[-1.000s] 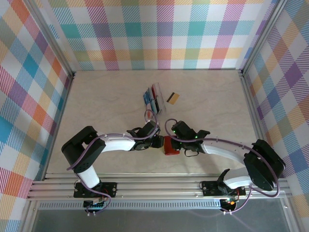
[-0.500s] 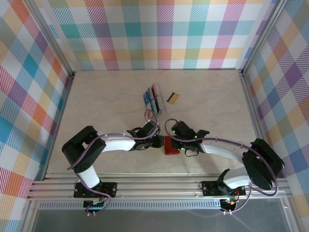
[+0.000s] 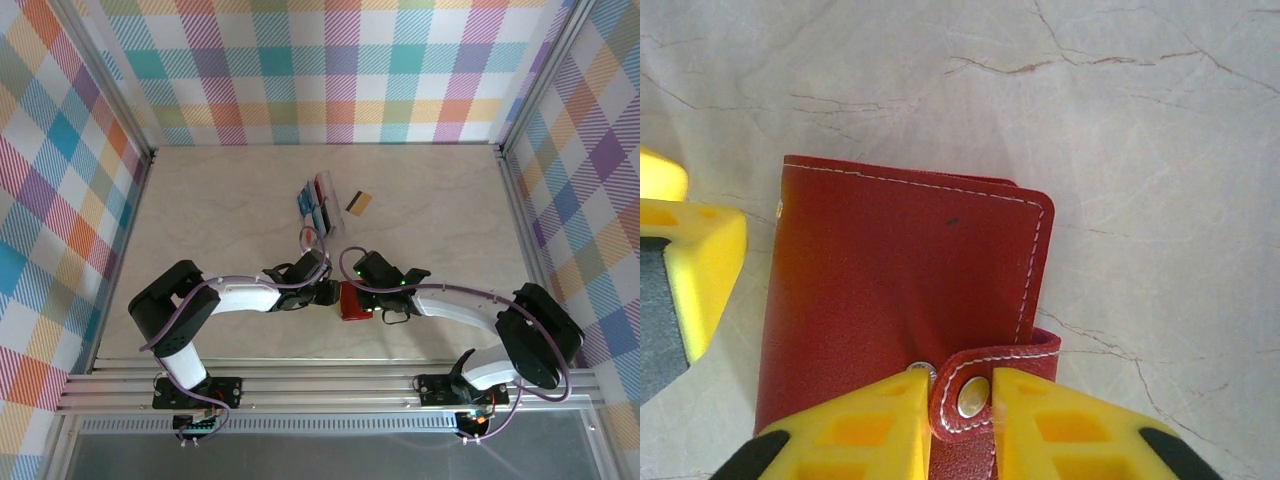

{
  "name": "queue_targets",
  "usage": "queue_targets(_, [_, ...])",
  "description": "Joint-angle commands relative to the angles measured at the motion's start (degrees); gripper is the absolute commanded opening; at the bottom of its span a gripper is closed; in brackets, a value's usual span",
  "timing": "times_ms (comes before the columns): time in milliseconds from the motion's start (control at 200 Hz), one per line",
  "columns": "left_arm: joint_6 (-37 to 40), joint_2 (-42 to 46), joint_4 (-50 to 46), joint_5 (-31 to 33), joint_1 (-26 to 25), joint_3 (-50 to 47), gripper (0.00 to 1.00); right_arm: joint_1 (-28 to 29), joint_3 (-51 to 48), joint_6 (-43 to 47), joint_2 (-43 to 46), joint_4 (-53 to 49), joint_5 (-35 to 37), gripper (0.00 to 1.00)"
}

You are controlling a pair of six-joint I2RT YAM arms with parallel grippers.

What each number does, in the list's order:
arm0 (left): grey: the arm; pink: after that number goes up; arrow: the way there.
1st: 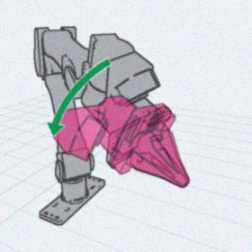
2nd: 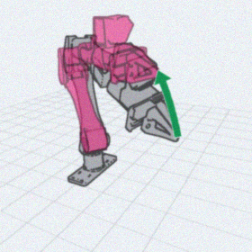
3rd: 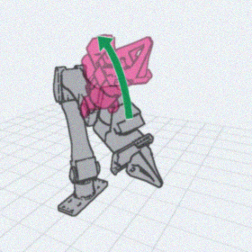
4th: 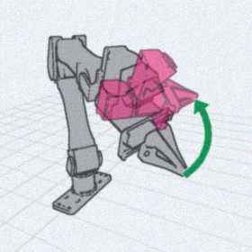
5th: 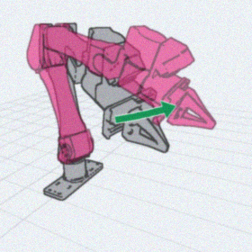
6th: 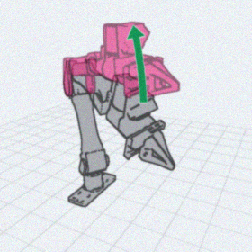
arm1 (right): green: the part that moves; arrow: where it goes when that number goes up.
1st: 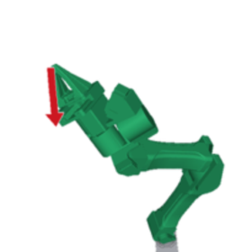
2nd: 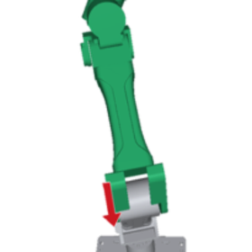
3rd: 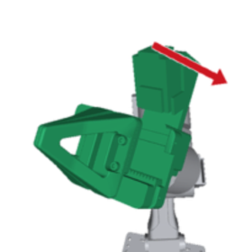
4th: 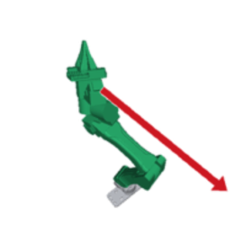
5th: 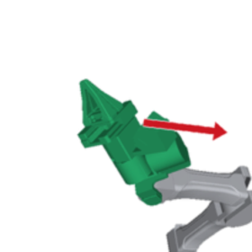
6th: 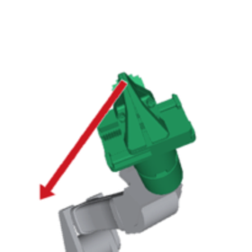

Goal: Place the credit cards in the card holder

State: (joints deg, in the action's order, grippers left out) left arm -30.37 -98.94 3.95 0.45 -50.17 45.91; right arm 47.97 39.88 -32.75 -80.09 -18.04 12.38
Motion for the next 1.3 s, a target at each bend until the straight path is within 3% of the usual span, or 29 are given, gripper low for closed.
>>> queue_targets(0, [-0.19,-8.62,13.46,-10.34,-1.19,-0.37,0.45,0.2,0.91,-0.68,2.24,-0.8,0.89,0.26])
queue_targets(135, [-0.22,-8.82,13.46,-10.38,-1.16,-0.25,0.45,0.2,0.94,-0.73,3.35,-1.33,1.26,0.28])
queue_targets(380, [-0.23,-8.61,13.64,-10.63,-1.16,-0.47,0.44,0.2,1.43,-0.63,2.24,-1.55,1.69,0.21])
queue_targets(655, [-0.28,-8.8,13.63,-10.56,-1.23,-0.37,0.44,0.2,2.79,-0.21,-0.21,-1.78,1.82,0.3])
queue_targets(980, [-0.26,-8.99,13.64,-10.45,-1.19,-0.47,0.44,0.46,2.84,-0.56,0.01,-1.91,2.99,0.21])
queue_targets(1295, [-0.39,-9.35,13.85,-11.07,-1.16,-0.11,0.44,0.9,2.66,-0.33,1.17,-2.05,3.1,0.01])
